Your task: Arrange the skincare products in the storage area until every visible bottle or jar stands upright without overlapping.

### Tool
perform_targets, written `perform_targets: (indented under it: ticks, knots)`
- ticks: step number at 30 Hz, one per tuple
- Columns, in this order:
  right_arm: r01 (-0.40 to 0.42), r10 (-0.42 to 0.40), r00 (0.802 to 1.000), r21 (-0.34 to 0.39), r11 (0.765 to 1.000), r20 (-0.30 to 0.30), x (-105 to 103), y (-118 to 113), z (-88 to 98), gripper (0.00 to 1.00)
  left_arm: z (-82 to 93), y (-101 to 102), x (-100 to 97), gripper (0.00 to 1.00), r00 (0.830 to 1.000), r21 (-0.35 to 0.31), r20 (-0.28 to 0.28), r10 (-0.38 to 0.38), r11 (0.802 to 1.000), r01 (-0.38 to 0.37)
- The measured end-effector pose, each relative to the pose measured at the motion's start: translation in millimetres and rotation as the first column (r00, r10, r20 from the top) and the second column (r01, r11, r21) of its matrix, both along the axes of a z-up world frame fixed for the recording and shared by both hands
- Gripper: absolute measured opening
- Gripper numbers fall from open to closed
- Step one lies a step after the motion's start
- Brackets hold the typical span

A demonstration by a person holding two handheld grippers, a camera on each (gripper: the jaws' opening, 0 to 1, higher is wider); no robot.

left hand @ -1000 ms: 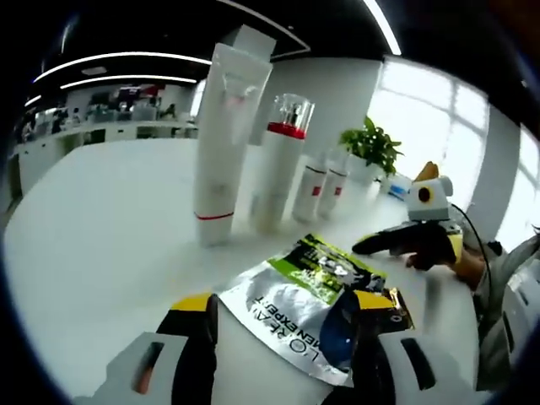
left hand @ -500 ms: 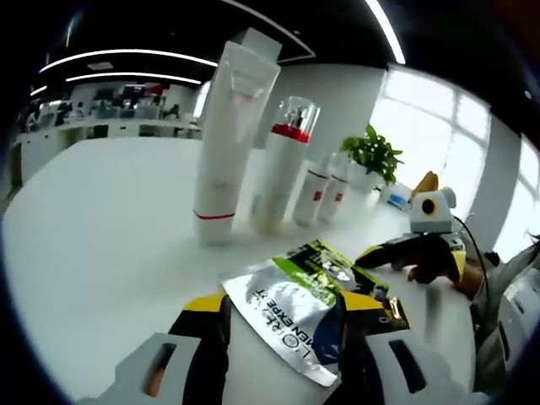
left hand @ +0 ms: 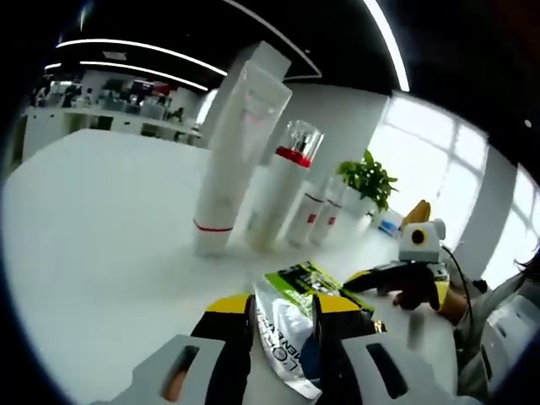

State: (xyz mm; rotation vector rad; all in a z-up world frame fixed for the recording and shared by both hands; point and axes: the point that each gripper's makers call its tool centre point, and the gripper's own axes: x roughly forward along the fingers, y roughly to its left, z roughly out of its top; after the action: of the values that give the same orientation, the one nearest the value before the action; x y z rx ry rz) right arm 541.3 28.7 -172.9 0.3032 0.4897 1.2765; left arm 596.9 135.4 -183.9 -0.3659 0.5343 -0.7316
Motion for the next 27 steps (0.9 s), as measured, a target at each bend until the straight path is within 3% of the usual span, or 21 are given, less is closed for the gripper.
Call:
perform_targets:
  ticks: [7, 10, 13, 14, 17, 20, 22, 24, 27]
  knots:
    - [-0.001, 0.001, 1.0, -0.006, 1.0, 0.01, 1.5, -0.6, -1.0, 0.79, -10.2, -0.6, 0.0, 0.28, 1.0, 0.049, -0.025, -0.005, 0.999, 0.006]
    - [-0.001, 0.001, 1.0, -0.007, 1.0, 0.011, 1.3, -0.4, -1.6, 0.78, -9.5, 1.9, -0.6, 0.22, 1.0, 0.064, -0.021, -0.005, 0.998, 0.006]
    - [0.001, -0.001, 1.0, -0.008, 1.0, 0.013, 2.6, -1.5, -3.7, 0.78, -12.5, 12.4, 3.3, 0.06, 1.0, 0.134, 0.014, 0.022, 0.991, -0.024]
    - [0.001, -0.001, 1.0, -0.008, 1.0, 0.013, 2.9, -1.8, -4.4, 0.77, -21.3, 3.0, 1.3, 0.02, 0.999, 0.142, 0.028, 0.022, 0.99, -0.026]
    - [0.001, -0.001, 1.0, -0.009, 1.0, 0.015, 4.2, -2.9, -6.7, 0.76, -20.8, -1.0, -0.3, 0.01, 0.999, 0.138, 0.044, 0.018, 0.99, -0.024]
    - [-0.002, 0.002, 1.0, -0.006, 1.0, 0.013, 4.6, -2.9, -8.2, 0.75, -10.5, 0.6, 3.9, 0.0, 0.992, 0.16, 0.125, 0.012, 0.987, -0.032]
    - [-0.001, 0.001, 1.0, -0.005, 1.0, 0.011, 4.7, -2.7, -9.1, 0.74, -0.8, -1.0, 3.0, 0.0, 0.986, 0.146, 0.166, -0.006, 0.989, -0.019]
    - [0.022, -0.022, 1.0, 0.002, 1.0, 0.004, 8.8, -3.6, -9.3, 0.72, 15.9, -4.2, 2.3, 0.0, 0.975, 0.079, 0.223, -0.019, 0.997, 0.001]
    - [0.057, -0.057, 0.998, 0.02, 0.998, -0.003, 16.1, -6.6, -8.6, 0.67, 27.7, -5.4, -1.3, 0.0, 0.969, 0.015, 0.244, -0.034, 0.999, 0.032]
